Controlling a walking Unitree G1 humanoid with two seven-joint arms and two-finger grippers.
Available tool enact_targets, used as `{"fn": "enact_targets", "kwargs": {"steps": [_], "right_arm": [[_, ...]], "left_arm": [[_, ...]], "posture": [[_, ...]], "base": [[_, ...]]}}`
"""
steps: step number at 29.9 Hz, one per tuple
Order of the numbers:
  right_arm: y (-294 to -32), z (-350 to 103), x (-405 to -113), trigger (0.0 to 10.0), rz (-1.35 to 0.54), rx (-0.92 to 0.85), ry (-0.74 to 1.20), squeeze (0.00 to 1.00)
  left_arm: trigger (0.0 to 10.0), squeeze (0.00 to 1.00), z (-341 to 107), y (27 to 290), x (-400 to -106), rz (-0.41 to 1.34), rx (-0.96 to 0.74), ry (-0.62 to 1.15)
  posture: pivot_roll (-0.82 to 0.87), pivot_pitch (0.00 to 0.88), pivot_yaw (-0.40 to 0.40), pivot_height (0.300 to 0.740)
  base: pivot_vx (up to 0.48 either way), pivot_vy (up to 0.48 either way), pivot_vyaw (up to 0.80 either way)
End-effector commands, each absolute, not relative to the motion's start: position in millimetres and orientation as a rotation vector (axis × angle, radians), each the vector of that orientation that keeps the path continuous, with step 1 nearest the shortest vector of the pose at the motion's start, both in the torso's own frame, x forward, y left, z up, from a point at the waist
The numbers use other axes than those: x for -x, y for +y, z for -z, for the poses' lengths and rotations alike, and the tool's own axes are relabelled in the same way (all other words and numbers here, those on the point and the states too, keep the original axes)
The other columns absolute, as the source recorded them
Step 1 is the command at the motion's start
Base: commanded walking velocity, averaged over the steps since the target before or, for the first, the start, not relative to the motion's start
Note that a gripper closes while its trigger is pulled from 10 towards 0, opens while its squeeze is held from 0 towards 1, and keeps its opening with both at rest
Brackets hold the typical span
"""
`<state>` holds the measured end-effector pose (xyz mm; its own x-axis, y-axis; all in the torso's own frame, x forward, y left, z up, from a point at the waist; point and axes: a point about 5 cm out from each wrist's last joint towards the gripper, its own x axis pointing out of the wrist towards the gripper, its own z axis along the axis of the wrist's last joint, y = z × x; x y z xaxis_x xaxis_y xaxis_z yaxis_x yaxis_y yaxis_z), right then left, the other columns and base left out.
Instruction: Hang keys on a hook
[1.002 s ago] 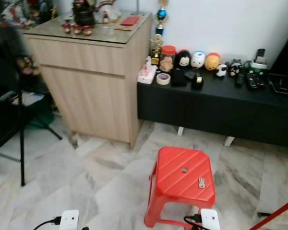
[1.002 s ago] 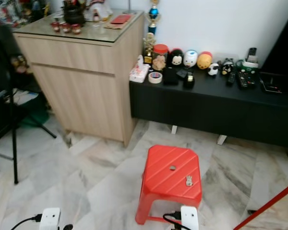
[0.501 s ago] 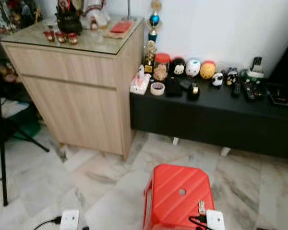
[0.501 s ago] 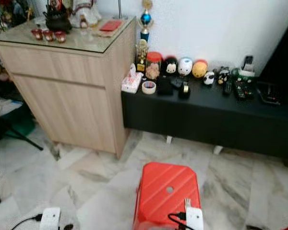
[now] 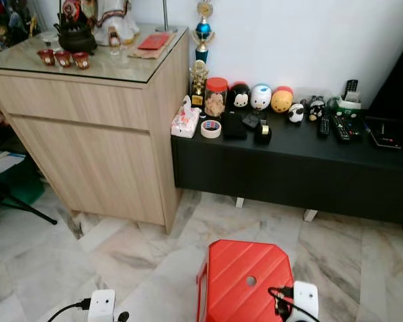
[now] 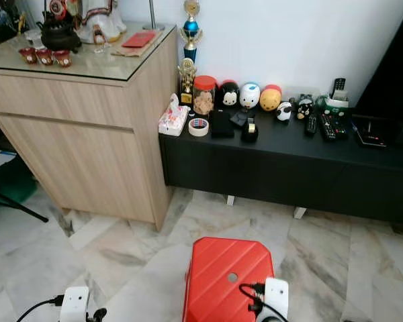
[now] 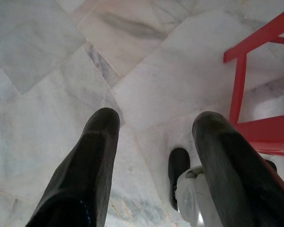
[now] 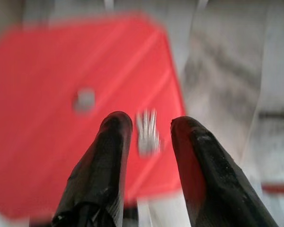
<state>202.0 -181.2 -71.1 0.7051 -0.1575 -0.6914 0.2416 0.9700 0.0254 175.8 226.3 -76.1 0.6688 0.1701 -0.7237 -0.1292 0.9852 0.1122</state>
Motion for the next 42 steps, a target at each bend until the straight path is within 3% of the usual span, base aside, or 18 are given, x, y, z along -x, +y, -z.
{"fn": "enact_targets", "kwargs": {"steps": [1,6,19,24,32,42], "right_arm": [[-185.7,61.5,-214.3,10.0,0.239,-0.119,0.674,0.0],[-183.5,37.7,-237.0,10.0,0.208,-0.086,0.459,0.0],[-175.1,-1.9,-253.6,10.0,0.178,-0.037,0.139,0.0],[-171.5,-4.6,-257.2,10.0,0.175,-0.046,0.131,0.0],[-169.6,-2.4,-252.8,10.0,0.192,-0.055,0.149,0.0],[-169.6,-1.0,-248.5,10.0,0.216,-0.084,0.156,0.0]], "left_arm": [[10.0,0.0,76.5,227.1,-173.4,-0.181,-0.048,0.812],[10.0,0.0,76.1,227.2,-172.8,-0.191,-0.042,0.798],[10.0,0.0,72.4,227.8,-176.7,-0.195,-0.046,0.75],[10.0,0.0,57.7,240.1,-194.9,-0.231,-0.072,0.651],[10.0,0.0,13.5,241.5,-238.4,-0.199,-0.084,0.32],[10.0,0.0,-5.8,228.9,-238.8,-0.134,-0.078,0.14]], "posture": [[0.07,0.0,-0.043,0.74],[0.06,0.0,-0.048,0.74],[0.05,0.008,-0.057,0.74],[0.06,0.008,-0.061,0.74],[0.06,0.013,-0.066,0.74],[0.06,0.012,-0.067,0.74]], "base": [[0.0,0.0,0.0],[0.0,0.0,0.0],[0.0,0.0,0.0],[0.0,0.0,0.0],[0.0,0.0,0.0],[0.0,0.0,0.0]]}}
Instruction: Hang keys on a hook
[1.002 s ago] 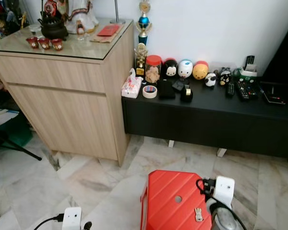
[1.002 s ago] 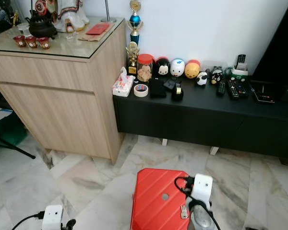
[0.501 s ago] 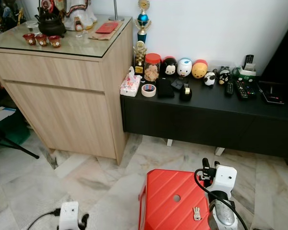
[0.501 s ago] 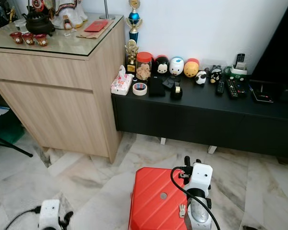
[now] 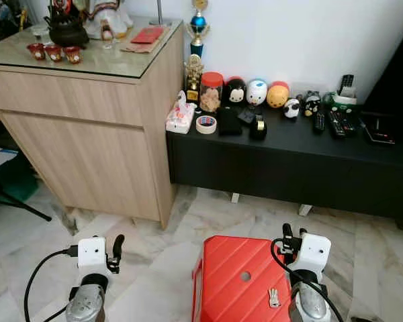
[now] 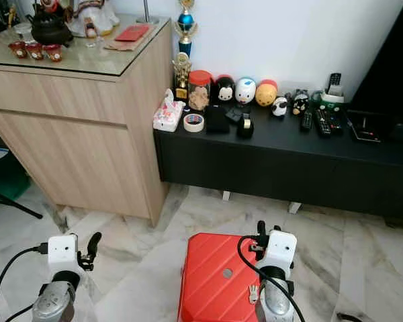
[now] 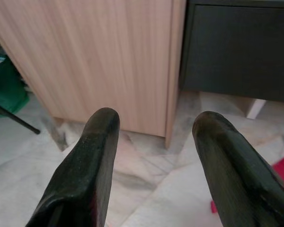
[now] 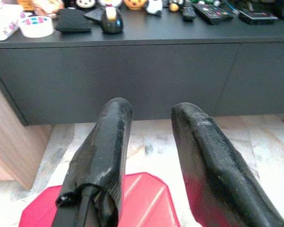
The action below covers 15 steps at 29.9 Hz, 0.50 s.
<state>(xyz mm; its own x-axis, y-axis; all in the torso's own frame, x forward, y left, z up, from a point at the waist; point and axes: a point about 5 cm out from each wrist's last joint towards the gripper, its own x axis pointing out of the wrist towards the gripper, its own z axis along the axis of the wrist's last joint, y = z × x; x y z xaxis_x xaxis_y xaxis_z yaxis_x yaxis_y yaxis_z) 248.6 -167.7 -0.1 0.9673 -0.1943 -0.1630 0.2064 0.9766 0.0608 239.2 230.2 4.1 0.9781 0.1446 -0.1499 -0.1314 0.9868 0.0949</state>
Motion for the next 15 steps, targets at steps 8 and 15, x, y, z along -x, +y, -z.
{"fn": "enact_targets", "kwargs": {"steps": [8,15], "right_arm": [[-171.9,-0.6,-250.7,10.0,0.239,-0.083,0.173,0.0],[-171.9,1.5,-251.6,10.0,0.251,-0.089,0.202,0.0]], "left_arm": [[10.0,0.0,-21.4,221.7,-252.5,-0.121,-0.043,0.07],[10.0,0.0,-22.9,221.7,-254.8,-0.108,-0.042,0.076]], "posture": [[0.06,0.0,-0.063,0.74],[0.06,0.0,-0.055,0.74]], "base": [[0.0,0.0,0.0],[0.0,0.0,0.0]]}}
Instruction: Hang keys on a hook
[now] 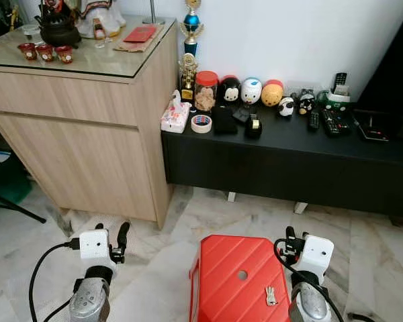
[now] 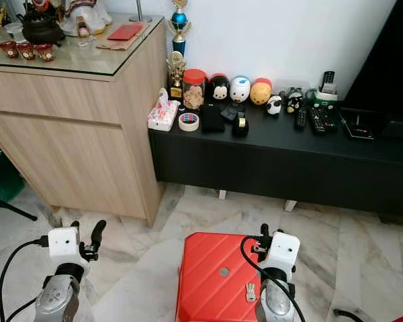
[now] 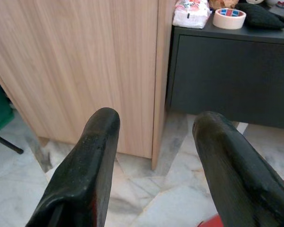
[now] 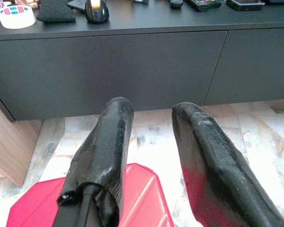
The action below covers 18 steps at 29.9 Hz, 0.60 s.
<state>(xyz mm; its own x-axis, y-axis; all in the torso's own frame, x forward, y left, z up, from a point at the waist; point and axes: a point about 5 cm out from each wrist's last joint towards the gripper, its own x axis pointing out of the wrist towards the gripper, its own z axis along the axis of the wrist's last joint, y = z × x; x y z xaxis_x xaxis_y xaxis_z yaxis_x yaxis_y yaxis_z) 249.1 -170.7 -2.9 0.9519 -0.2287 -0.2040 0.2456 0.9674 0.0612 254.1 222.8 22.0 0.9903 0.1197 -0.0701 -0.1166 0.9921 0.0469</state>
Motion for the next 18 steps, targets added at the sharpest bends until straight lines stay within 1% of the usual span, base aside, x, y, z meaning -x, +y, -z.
{"fn": "enact_targets", "kwargs": {"steps": [1,10,18], "right_arm": [[-172.1,2.1,-251.5,10.0,0.255,-0.087,0.208,0.0],[-169.5,2.2,-254.1,10.0,0.24,-0.093,0.217,0.0],[-167.1,1.7,-253.2,10.0,0.226,-0.112,0.201,0.0]], "left_arm": [[10.0,0.0,-22.6,222.0,-254.4,-0.108,-0.042,0.079],[10.0,0.0,-21.9,224.0,-253.1,-0.097,-0.065,0.092],[10.0,0.0,-22.1,224.2,-252.9,-0.095,-0.067,0.093]], "posture": [[0.06,0.0,-0.055,0.74],[0.06,0.0,-0.054,0.685],[0.06,0.0,-0.054,0.685]], "base": [[0.0,0.0,0.0],[0.0,0.0,0.0],[0.0,0.0,0.0]]}}
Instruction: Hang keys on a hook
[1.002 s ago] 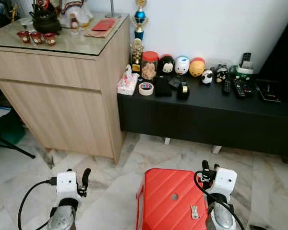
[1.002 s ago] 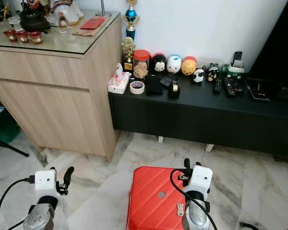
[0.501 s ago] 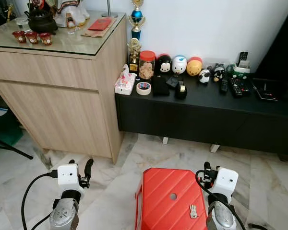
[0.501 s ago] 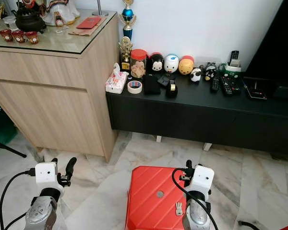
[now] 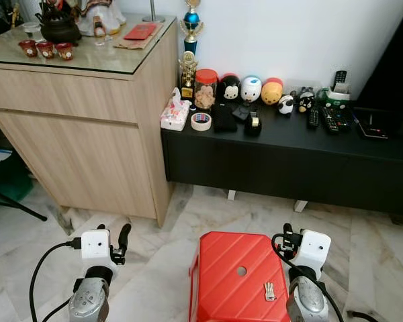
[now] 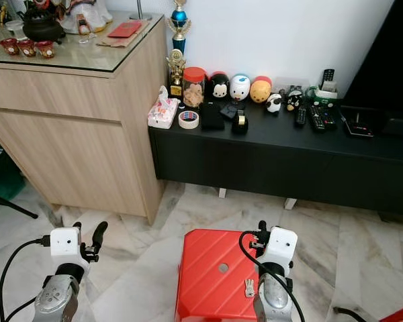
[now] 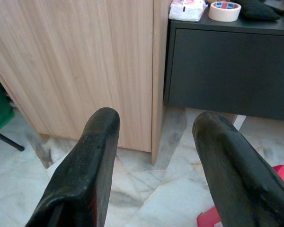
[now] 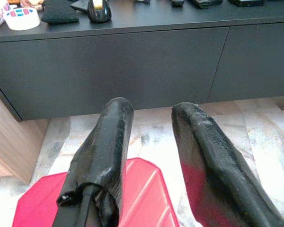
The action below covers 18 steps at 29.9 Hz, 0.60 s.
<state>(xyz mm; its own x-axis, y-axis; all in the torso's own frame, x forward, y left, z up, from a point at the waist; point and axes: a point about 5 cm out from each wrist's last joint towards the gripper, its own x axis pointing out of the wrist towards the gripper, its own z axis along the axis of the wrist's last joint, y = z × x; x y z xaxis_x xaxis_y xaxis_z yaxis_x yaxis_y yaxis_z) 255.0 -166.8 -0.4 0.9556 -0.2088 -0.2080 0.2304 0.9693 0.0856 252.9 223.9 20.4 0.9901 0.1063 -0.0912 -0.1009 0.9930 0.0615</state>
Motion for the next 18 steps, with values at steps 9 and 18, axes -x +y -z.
{"fn": "enact_targets", "kwargs": {"steps": [9,18], "right_arm": [[-167.6,5.6,-253.8,10.0,0.238,-0.128,0.241,0.0],[-167.8,4.7,-254.6,10.0,0.228,-0.132,0.23,0.0]], "left_arm": [[10.0,0.0,-20.6,224.9,-251.3,-0.093,-0.067,0.103],[10.0,0.0,-19.7,222.3,-251.5,-0.086,-0.063,0.112]], "posture": [[0.07,0.0,-0.051,0.676],[0.07,0.0,-0.051,0.631]], "base": [[0.0,0.0,0.0],[0.0,0.0,0.0]]}}
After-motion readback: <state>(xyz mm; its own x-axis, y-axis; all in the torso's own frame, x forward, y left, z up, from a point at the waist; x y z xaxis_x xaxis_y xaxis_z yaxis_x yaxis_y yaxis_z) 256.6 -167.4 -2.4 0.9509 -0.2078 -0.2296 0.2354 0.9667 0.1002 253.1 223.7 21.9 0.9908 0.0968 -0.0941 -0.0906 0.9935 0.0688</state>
